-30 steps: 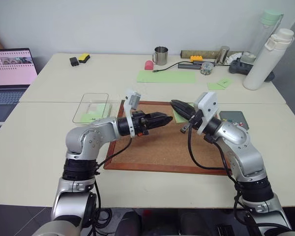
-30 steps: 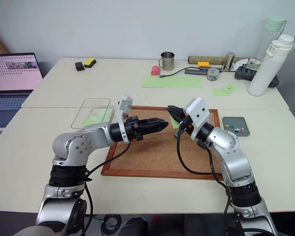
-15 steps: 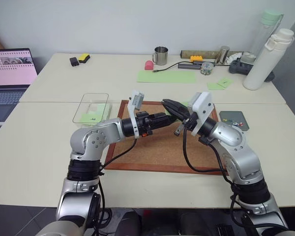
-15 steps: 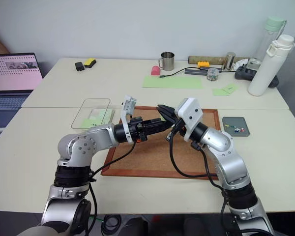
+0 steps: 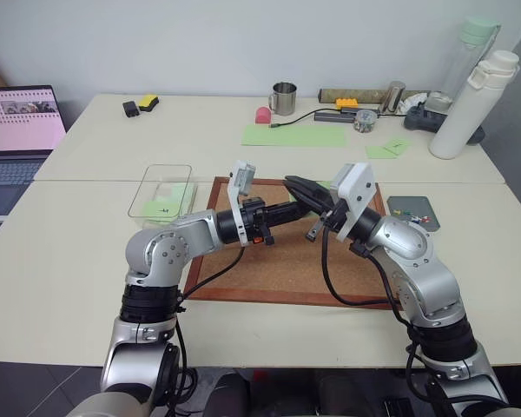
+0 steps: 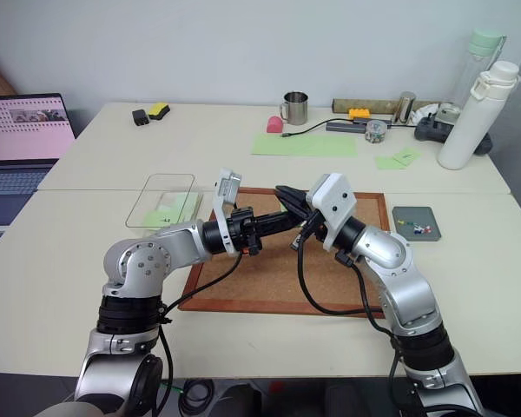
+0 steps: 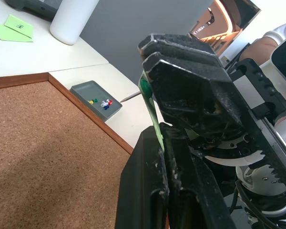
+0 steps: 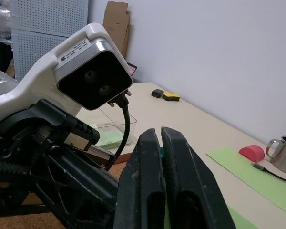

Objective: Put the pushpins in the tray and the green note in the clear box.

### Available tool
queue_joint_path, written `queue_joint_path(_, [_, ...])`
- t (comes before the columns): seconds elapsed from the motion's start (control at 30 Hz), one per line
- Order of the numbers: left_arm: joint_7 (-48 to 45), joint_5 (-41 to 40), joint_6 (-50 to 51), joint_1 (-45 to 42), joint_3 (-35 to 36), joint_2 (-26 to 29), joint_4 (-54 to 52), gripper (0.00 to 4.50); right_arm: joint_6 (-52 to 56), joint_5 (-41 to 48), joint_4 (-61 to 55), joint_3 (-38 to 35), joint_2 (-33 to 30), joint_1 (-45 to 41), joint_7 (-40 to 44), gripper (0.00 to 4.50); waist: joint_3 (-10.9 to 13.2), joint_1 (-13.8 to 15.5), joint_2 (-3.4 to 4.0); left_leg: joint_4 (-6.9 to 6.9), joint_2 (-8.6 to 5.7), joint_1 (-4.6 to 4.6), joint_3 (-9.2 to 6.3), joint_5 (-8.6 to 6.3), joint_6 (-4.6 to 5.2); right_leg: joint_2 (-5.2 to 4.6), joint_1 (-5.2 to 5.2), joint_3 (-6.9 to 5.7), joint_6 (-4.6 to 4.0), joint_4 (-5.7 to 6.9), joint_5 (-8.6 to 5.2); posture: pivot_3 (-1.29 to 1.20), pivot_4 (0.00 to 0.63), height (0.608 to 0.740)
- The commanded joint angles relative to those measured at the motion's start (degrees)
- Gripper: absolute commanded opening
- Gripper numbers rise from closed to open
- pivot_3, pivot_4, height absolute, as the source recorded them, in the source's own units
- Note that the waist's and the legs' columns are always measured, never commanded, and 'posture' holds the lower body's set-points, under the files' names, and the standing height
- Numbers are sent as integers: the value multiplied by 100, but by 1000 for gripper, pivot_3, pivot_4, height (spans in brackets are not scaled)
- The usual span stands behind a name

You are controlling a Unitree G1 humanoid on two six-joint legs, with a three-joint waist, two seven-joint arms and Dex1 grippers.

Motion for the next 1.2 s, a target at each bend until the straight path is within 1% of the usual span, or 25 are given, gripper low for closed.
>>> queue_joint_path(0.03, [28, -52, -113, 10, 53, 43, -179, 71, -81, 2, -234, -38, 12, -23, -29, 0, 0, 0, 0, 0, 0, 0, 0, 0, 0, 0, 0, 0, 0, 0, 0, 0, 150, 740])
queue_joint_path(0.13, [276, 11, -105, 69, 136, -38, -40, 71, -73, 3, -258, -60, 0, -5, -41, 0, 0, 0, 0, 0, 0, 0, 0, 0, 0, 0, 0, 0, 0, 0, 0, 0, 150, 740])
queue_joint_path(0.23, [671, 207, -127, 82, 204, -130, 327, 71, -50, 18, -292, -124, -49, 28, -46, 0, 0, 1, 0, 0, 0, 0, -1, 0, 0, 0, 0, 1, 0, 0, 0, 0, 150, 740])
queue_joint_path(0.3, [612, 321, -238, 105, 96, -81, 368, 71, -31, 27, -322, -174, -91, 64, -60, 0, 1, 8, -1, 0, 0, 1, 0, 0, 1, 0, 0, 0, 0, 0, 0, 0, 150, 740])
queue_joint_path(0.43, [643, 236, -240, -22, 140, -199, 402, 71, 13, 25, -407, -254, -159, 173, -119, 0, 0, 16, -1, 0, -1, -1, -1, 0, 0, 0, 0, -1, 0, -1, 0, 0, 150, 740])
queue_joint_path(0.57, [497, 282, -242, -75, 9, -179, 399, 71, 68, 36, -530, -367, -218, 325, -221, 0, 0, 36, -1, 0, -1, -1, 0, 0, 0, 0, 0, 1, 0, -1, 0, 0, 150, 740])
queue_joint_path(0.67, [297, 418, -430, -95, -166, -95, 308, 71, 238, 117, -637, -631, -219, 486, -417, 0, 0, 42, -1, 0, -1, 0, 1, 0, 0, 0, 0, 1, 0, -1, 0, 0, 150, 740])
queue_joint_path(0.73, [-51, 704, -775, -164, -506, 114, 128, 71, 450, 172, -617, -1044, -264, 662, -677, 0, 1, 67, -1, 0, -1, -1, 0, 1, -1, 0, 0, 0, 0, -2, 0, 0, 150, 740])
queue_joint_path(0.83, [-673, 1303, -1460, -278, -1216, 496, -169, 71, 824, 227, -410, -1781, -338, 983, -1093, 0, 1, 97, -1, 0, -4, -2, 3, 8, -15, -2, 0, 3, 0, -2, 0, 0, 150, 740])
queue_joint_path(0.9, [-938, 1552, -1809, -341, -1511, 609, -276, 71, 1047, 309, -281, -2125, -333, 1122, -1285, 0, 0, 122, -1, -1, -5, -2, 4, 8, -15, -2, 2, 3, 0, -5, 0, 0, 150, 740])
queue_joint_path(0.97, [-1237, 2049, -2472, -436, -1933, 723, -327, 71, 1239, 368, 69, -2448, -370, 1174, -1427, 0, 0, 117, -1, -2, -6, -2, 10, 8, -14, -4, 2, 8, 0, -5, 0, 0, 150, 740])
queue_joint_path(1.03, [-1442, 2431, -2992, -502, -2221, 757, -307, 71, 1334, 394, 454, -2646, -442, 1124, -1486, 0, 1, 100, 1, -3, -6, 2, 14, 6, -10, -2, 2, 12, 0, -4, 0, 0, 150, 740])
queue_joint_path(1.13, [-1477, 2712, -3434, -624, -2338, 624, -105, 71, 1338, 446, 1063, -2846, -552, 897, -1495, 0, 2, 77, 3, -5, -5, 5, 17, -2, 3, 1, 1, 16, 0, -3, 0, 0, 150, 740])
queue_joint_path(1.2, [-1483, 2940, -3731, -693, -2422, 551, 90, 71, 1300, 546, 1705, -3004, -623, 593, -1457, 0, 3, 72, 4, -6, -5, 6, 17, -2, 4, 4, 0, 19, 0, -3, 0, 0, 150, 740])
